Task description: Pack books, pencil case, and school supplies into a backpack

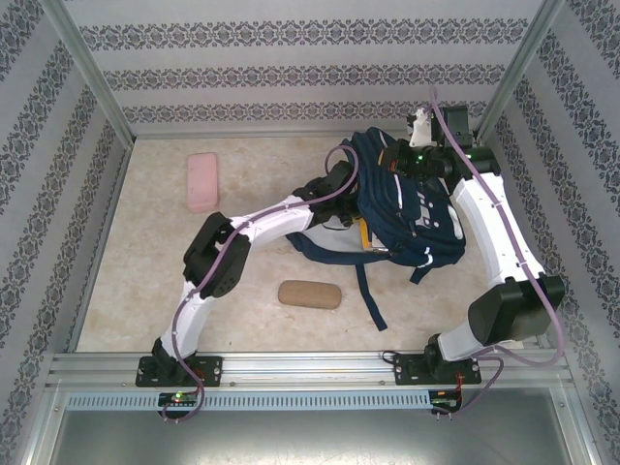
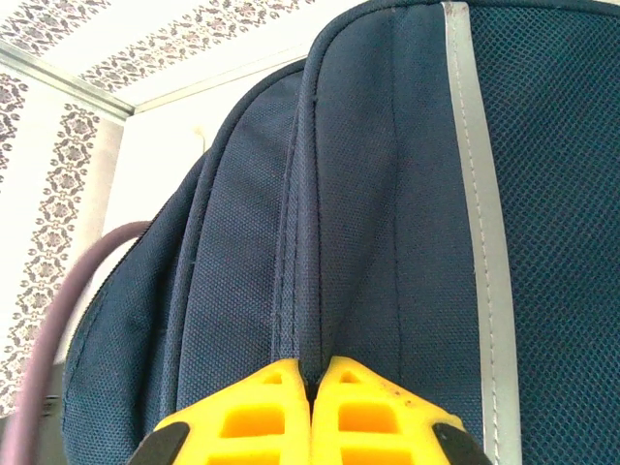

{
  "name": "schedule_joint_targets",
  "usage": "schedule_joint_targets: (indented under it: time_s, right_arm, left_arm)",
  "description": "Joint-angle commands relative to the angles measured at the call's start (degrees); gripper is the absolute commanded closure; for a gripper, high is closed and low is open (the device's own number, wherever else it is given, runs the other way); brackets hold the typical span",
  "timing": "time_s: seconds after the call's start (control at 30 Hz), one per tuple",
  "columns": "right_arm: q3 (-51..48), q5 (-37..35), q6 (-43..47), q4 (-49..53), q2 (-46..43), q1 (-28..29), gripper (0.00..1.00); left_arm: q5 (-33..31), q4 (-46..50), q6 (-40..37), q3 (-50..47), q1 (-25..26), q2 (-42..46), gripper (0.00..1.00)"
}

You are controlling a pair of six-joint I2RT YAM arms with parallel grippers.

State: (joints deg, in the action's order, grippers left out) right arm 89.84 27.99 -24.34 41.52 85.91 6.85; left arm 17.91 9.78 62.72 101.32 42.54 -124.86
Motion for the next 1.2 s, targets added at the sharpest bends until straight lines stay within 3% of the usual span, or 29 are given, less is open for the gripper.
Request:
schedule_joint_targets:
  time_s: [0.0, 0.27, 0.53, 0.7, 0.87, 1.17]
  right_arm:
    - [-0.9, 4.0, -0.5, -8.9, -4.0, -0.2, 1.0]
    - [-7.9, 3.3, 0.4, -11.3, -5.6, 0.9, 1.0]
    - [-12.1, 1.1, 2.1, -12.7, -7.0, 6.1, 1.0]
    - [-13.0, 0.3, 2.1, -12.8, -7.6, 8.6, 1.0]
    - [-13.5, -0.6, 1.9, -12.2, -8.9, 10.1, 1.0]
    - [-15.7, -3.3, 1.6, -11.1, -10.3, 11.7, 1.0]
  left_arm:
    - [-4.3, 6.7, -6.8, -3.1, -1.9, 8.8, 0.14]
    - [-11.2, 16.1, -14.1, -15.2, -9.1, 21.3, 0.08]
    - [-16.8, 22.6, -25.6, -20.6, -25.2, 25.6, 0.1]
    - [-20.4, 24.6, -32.6, -15.1, -32.4, 19.6, 0.1]
    - [-16.5, 25.7, -35.2, -7.1, -38.0, 10.0, 0.13]
    - [-14.8, 31.9, -37.0, 7.7, -42.8, -5.6, 0.14]
